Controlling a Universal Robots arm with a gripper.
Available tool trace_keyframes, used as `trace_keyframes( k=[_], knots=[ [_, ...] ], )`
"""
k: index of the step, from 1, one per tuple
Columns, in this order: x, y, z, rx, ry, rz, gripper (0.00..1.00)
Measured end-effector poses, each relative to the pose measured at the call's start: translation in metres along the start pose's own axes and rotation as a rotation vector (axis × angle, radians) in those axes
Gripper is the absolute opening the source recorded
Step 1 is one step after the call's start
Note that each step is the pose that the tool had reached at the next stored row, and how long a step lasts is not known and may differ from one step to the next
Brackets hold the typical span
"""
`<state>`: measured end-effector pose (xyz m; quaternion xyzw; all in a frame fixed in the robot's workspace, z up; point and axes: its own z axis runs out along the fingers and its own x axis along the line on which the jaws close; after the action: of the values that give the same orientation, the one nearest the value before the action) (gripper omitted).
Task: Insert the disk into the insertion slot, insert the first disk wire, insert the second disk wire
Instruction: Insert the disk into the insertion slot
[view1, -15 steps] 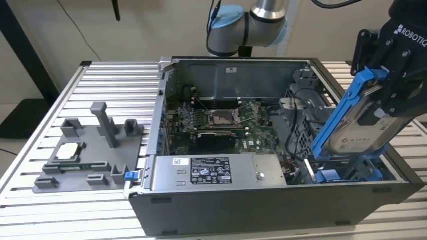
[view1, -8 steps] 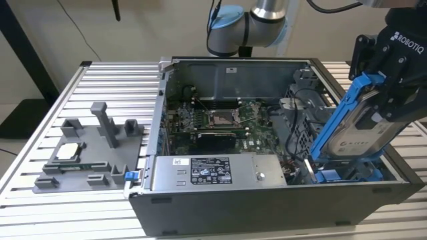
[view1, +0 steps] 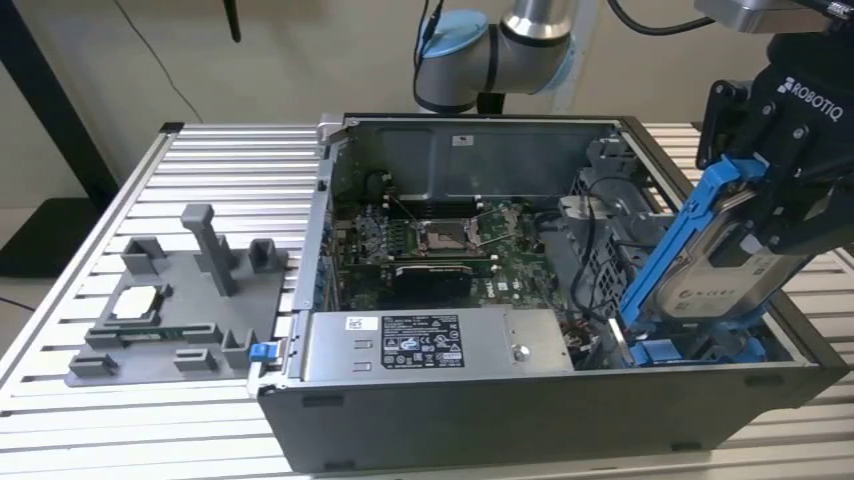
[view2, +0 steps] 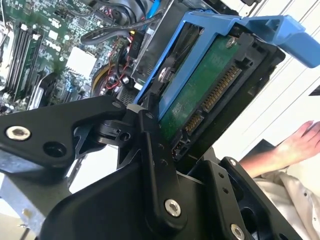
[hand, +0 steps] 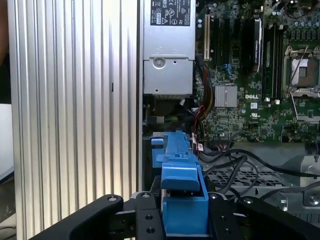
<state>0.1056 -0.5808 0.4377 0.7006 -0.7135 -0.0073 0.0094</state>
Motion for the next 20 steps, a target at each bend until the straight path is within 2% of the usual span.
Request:
trace_keyframes(
  k=[16,20],
  knots=[
    [0.0001,-0.0004,0.0006,0.0000,-0.0001,0.000,0.00],
    [0.0001,-0.0005,0.0027,0.0000,-0.0002,0.000,0.00]
  ],
)
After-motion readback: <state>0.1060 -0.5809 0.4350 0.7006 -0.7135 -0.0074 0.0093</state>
